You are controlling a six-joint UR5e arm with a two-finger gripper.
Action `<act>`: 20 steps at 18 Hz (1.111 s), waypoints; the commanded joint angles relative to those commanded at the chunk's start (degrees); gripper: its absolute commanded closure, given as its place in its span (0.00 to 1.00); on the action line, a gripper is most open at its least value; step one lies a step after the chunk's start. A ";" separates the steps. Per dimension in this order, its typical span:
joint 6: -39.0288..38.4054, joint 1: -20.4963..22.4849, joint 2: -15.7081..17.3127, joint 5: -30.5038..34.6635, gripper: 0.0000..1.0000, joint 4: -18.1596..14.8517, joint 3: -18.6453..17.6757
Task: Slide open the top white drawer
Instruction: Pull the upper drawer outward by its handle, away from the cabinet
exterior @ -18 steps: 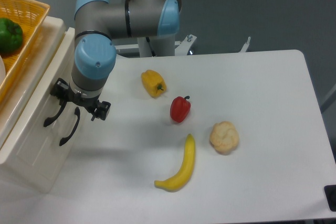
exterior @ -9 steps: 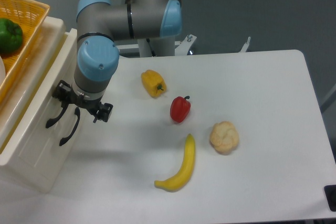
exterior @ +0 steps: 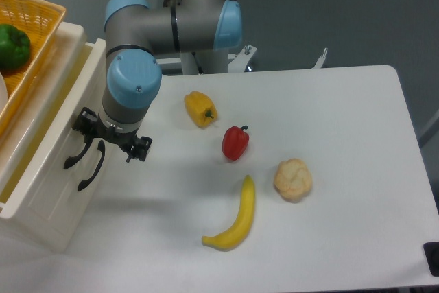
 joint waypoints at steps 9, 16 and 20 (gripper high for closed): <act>0.00 0.53 -0.70 0.00 0.00 0.18 0.62; 0.00 1.40 -0.97 -0.09 0.00 0.18 0.70; 0.00 1.76 -0.97 -0.09 0.00 0.09 0.70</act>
